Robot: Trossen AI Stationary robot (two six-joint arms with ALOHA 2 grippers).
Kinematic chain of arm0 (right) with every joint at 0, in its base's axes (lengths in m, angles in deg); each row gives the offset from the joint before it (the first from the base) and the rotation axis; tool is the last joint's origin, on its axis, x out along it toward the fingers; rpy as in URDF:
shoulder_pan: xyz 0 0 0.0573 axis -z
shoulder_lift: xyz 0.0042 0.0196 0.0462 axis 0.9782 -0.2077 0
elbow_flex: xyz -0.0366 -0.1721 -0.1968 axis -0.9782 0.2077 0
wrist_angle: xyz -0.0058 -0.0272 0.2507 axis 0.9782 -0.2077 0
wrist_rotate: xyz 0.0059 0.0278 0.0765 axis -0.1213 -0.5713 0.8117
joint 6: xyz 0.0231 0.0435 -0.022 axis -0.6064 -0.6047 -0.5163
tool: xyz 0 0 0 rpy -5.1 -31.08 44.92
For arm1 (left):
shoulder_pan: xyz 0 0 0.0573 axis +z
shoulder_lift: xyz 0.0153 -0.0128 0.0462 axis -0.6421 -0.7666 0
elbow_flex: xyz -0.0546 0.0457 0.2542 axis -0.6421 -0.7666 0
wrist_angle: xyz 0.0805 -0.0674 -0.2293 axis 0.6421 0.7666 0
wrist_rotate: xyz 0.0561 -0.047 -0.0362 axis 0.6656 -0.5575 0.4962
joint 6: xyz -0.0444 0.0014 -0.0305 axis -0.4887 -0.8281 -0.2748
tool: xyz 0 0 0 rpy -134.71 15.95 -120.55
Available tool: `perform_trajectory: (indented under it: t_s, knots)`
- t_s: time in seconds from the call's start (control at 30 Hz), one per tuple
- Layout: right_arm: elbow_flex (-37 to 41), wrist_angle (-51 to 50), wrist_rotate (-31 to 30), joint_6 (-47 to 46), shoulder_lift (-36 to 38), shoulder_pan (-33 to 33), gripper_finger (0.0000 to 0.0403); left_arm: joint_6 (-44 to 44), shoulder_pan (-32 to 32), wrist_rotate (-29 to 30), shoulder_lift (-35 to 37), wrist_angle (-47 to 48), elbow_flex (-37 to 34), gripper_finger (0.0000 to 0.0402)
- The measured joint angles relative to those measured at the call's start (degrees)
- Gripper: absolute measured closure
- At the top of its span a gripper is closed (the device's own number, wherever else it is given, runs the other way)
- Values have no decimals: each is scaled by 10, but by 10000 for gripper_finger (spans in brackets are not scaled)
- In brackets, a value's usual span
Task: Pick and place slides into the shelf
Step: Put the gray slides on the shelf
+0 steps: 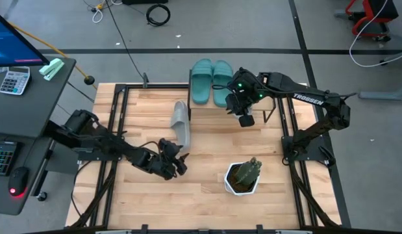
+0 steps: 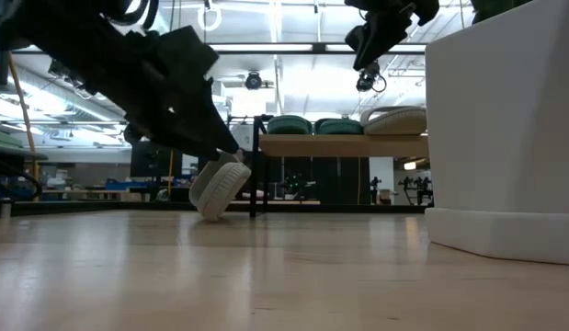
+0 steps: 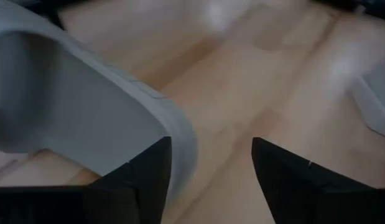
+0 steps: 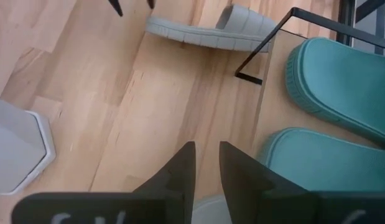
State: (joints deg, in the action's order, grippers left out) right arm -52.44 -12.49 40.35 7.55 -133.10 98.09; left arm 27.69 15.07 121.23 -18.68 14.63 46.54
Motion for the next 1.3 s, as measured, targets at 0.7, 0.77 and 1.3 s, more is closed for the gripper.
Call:
perform_trajectory:
  t_s: [0.7, 0.77, 1.3]
  knots:
    - [0, 2, 41, 4, 0, 0, 325, 21, 3, 114, -156, 146, 164, 200]
    - [0, 2, 41, 4, 0, 0, 325, 19, 0, 113, -159, 180, 177, 209]
    - [0, 3, 41, 4, 0, 0, 325, -5, -29, 16, -152, 251, 186, 278]
